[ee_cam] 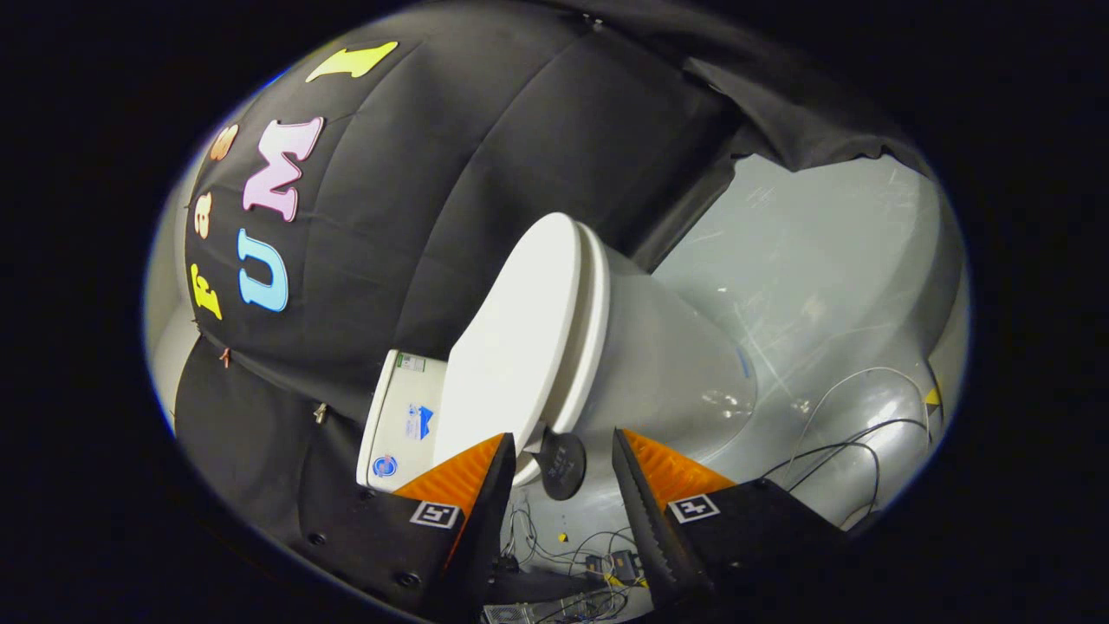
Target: Open the toilet lid.
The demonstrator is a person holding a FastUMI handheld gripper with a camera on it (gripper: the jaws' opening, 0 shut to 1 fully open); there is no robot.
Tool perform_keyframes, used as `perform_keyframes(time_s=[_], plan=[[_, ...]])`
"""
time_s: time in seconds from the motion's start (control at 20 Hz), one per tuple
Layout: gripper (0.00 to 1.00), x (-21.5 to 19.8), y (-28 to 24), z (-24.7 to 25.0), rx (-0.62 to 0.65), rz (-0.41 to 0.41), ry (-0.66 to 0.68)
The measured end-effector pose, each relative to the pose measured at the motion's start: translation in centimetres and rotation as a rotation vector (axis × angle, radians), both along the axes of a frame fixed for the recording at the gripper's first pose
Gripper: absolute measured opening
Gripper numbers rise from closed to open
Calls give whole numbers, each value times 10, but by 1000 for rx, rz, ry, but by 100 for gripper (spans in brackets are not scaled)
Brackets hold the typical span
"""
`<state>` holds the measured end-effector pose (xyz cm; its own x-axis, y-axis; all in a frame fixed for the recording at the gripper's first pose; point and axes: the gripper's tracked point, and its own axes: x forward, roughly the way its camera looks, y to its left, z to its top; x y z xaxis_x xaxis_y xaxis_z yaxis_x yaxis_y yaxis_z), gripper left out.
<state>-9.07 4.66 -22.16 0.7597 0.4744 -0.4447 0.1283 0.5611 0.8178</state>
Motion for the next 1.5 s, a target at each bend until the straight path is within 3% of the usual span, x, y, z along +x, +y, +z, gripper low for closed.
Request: perform_keyframes(time_s=[0.05,0.15,0.2,0.3,0.6,0.75,0.85,1.5], plan=[[72,2,3,-4,-9,-1,7],[52,0,4,-6,6,6,16],[52,0,6,-7,27,2,26],[41,0,4,-7,73,-15,38],[39,4,6,-6,227,-63,81],[39,20,12,-24,239,-109,99],[13,9,-2,-20,290,-129,110],[11,8,2,-11,297,-115,83]])
